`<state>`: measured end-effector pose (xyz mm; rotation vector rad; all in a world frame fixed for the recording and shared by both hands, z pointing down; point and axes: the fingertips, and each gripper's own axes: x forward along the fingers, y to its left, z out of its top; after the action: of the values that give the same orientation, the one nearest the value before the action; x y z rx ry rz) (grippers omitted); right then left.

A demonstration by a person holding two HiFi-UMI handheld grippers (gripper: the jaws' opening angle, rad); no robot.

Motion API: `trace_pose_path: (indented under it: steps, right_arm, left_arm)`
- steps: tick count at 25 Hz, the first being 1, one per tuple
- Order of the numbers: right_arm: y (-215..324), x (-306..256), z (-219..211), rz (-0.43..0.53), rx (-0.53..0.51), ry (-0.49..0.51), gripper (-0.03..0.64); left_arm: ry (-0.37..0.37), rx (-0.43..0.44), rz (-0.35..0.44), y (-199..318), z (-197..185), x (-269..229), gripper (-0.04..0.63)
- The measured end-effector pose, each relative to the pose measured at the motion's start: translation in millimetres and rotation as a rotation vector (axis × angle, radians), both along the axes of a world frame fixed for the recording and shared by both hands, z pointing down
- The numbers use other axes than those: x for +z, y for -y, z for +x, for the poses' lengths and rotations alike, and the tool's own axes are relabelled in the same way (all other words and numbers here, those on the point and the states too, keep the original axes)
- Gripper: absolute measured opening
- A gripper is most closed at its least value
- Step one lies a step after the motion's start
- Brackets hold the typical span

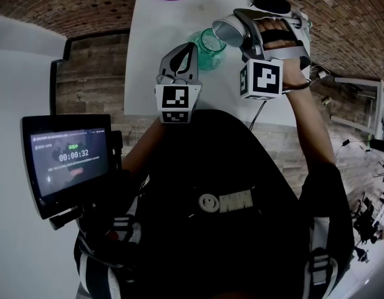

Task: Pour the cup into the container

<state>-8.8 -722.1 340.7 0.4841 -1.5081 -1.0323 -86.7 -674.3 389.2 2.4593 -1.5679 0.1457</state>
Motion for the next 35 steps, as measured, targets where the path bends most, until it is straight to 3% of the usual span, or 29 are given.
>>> trace_pose_path:
  steps: [35]
  right_arm:
    - [-0.3, -1.5, -1.2, 0.019, -0.023, -0.009, 0.278]
  left_arm:
    - [-0.006, 0.000, 0.000, -0.1, 0.2, -0.1, 0.000]
